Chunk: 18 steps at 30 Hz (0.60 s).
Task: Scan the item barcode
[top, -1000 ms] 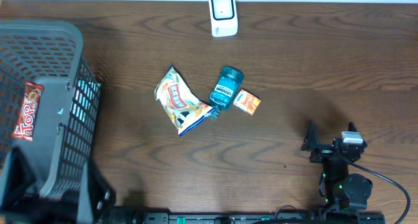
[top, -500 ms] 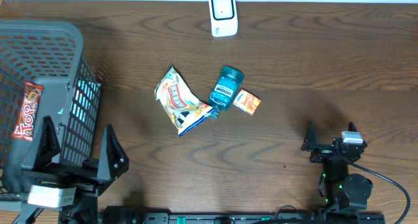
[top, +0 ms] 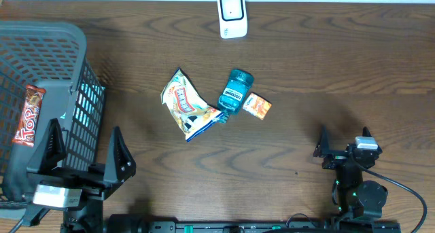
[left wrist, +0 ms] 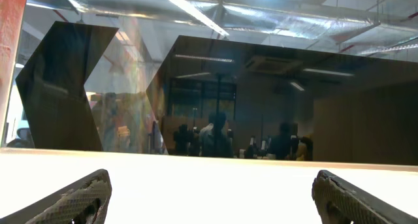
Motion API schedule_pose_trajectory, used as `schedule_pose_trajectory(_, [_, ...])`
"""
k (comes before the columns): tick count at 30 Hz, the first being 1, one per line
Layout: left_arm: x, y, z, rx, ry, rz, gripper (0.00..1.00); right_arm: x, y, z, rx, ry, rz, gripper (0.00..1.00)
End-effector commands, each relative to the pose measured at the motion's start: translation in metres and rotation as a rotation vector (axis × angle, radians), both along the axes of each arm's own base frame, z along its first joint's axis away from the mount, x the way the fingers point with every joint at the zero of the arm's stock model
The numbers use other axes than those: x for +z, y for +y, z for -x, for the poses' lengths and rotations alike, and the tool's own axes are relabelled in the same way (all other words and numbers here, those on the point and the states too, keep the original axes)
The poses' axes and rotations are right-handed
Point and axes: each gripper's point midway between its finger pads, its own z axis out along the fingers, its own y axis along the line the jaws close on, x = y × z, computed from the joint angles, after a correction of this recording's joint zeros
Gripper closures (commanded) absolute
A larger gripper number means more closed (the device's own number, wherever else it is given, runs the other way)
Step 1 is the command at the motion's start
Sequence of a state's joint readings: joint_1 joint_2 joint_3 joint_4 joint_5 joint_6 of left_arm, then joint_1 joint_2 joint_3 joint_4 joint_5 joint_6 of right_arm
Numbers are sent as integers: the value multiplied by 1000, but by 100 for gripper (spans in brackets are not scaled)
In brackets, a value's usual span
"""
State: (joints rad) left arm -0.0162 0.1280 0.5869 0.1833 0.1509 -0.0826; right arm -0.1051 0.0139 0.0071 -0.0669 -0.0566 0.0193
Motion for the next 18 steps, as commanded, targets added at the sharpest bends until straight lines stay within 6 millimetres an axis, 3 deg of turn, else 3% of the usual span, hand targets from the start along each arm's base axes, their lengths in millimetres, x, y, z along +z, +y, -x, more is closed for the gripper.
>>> schedule_pose_trajectory(1, [5,0,5,-8,-21,12,2,-1,3,0,12,4,-14,1])
schedule_pose_trajectory(10, [9,-5,8,-65,-32,46,2,-1,3,0,12,4,-14,1])
schedule_pose_trajectory(13, [24,12,16,26,-105,91,2,-2,3,0,12,4,-14,1])
schedule_pose_trajectory(15, [34,14,20,36,-135,91,2,-1,3,0,12,4,-14,1])
schedule_pose_trajectory(18, [52,11,5,61,-111,41,2,-1,3,0,12,4,-15,1])
